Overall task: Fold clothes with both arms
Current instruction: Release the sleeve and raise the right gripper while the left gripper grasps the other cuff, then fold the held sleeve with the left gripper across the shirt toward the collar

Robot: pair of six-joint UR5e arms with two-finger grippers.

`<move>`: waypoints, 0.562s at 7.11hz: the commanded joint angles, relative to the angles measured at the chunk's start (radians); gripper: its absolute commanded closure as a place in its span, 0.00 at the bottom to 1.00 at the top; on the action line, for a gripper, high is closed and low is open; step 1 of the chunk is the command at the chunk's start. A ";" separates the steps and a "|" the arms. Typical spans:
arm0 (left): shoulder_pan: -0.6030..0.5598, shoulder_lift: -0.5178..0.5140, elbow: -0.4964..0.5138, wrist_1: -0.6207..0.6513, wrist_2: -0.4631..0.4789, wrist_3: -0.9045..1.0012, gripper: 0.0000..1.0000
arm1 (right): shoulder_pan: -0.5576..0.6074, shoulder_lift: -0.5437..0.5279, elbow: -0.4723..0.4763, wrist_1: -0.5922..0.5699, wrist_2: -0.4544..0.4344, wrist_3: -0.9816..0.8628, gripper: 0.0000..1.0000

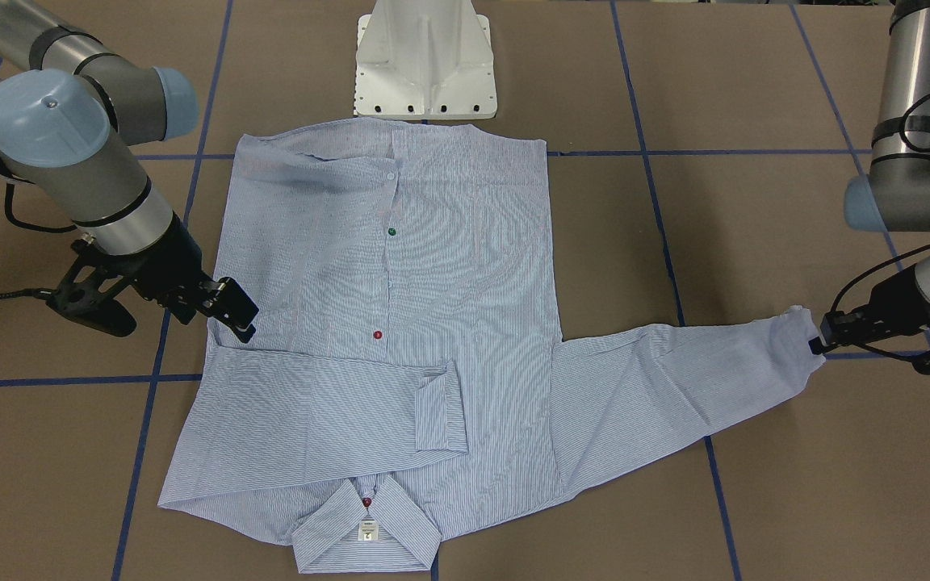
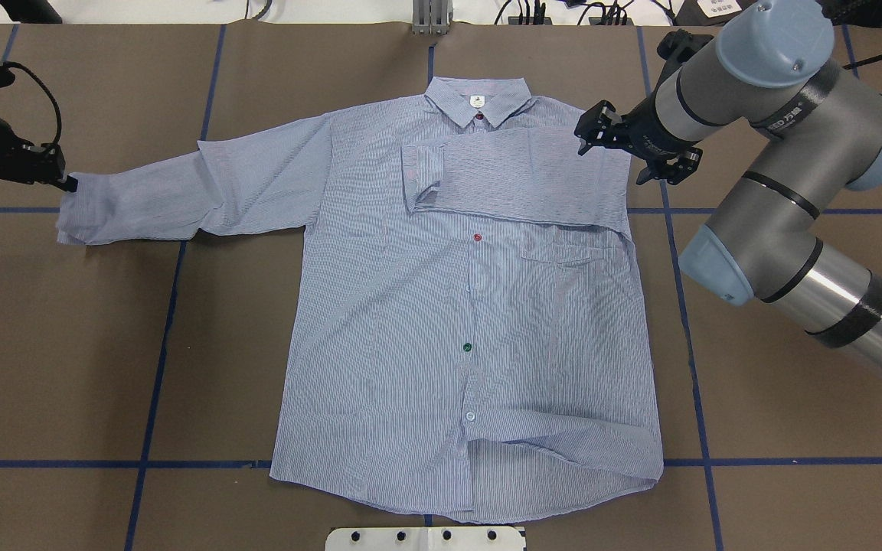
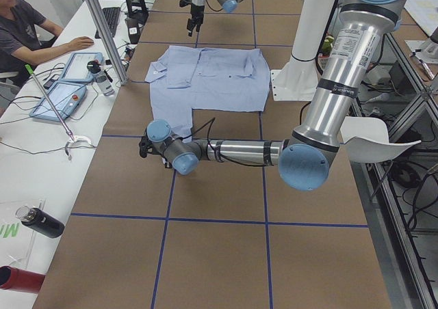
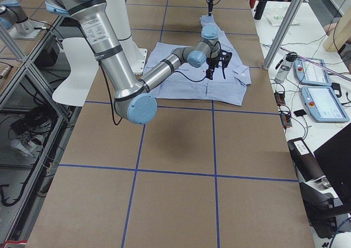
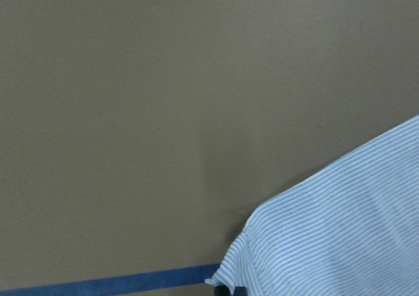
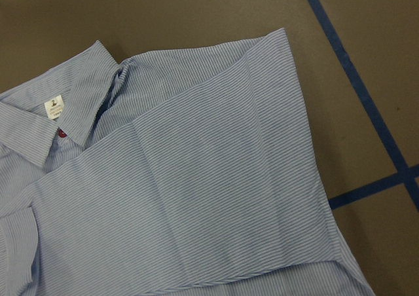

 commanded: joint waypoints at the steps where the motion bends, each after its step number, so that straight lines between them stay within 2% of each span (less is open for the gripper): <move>1: 0.016 -0.131 -0.056 0.002 -0.009 -0.374 1.00 | 0.035 -0.046 -0.001 0.000 0.001 -0.106 0.00; 3: 0.147 -0.269 -0.061 0.003 0.038 -0.685 1.00 | 0.072 -0.086 -0.001 -0.002 0.002 -0.205 0.00; 4: 0.222 -0.326 -0.057 0.003 0.126 -0.817 1.00 | 0.098 -0.100 -0.002 -0.002 0.011 -0.251 0.00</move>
